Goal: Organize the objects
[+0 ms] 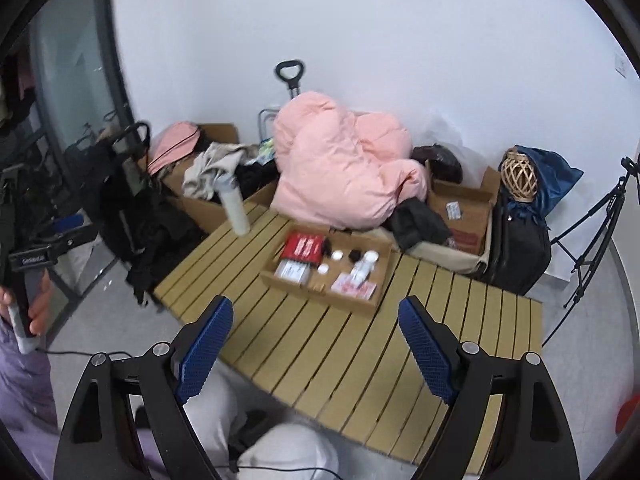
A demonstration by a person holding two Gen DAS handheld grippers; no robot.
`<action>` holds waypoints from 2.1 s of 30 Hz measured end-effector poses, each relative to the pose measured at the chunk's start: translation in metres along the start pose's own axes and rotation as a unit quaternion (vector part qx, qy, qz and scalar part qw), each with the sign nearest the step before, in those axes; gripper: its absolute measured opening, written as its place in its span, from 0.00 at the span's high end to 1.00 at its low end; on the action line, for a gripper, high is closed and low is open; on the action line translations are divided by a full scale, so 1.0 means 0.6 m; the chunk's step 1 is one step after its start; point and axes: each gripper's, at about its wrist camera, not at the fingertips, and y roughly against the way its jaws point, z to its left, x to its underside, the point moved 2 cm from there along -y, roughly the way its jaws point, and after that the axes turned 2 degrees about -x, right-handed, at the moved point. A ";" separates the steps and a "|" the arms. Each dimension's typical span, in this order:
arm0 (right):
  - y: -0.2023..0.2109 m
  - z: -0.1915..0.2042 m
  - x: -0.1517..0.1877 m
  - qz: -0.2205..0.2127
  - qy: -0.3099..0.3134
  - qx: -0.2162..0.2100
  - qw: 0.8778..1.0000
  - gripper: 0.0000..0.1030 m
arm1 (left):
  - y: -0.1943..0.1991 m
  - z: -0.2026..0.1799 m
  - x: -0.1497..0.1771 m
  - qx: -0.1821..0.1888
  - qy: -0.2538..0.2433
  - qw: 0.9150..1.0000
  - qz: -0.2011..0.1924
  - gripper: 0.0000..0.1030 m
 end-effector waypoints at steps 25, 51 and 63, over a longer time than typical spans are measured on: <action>-0.099 0.242 0.505 -0.048 -0.068 0.036 0.996 0.15 | 0.040 -0.074 0.485 -0.046 -0.023 0.998 -0.024 0.00; -0.099 0.261 0.509 -0.043 -0.055 0.030 0.997 0.15 | 0.040 -0.079 0.492 -0.053 -0.026 0.998 -0.024 0.00; -0.094 0.264 0.509 -0.046 -0.056 0.028 0.997 0.15 | 0.038 -0.080 0.491 -0.053 -0.029 0.998 -0.022 0.00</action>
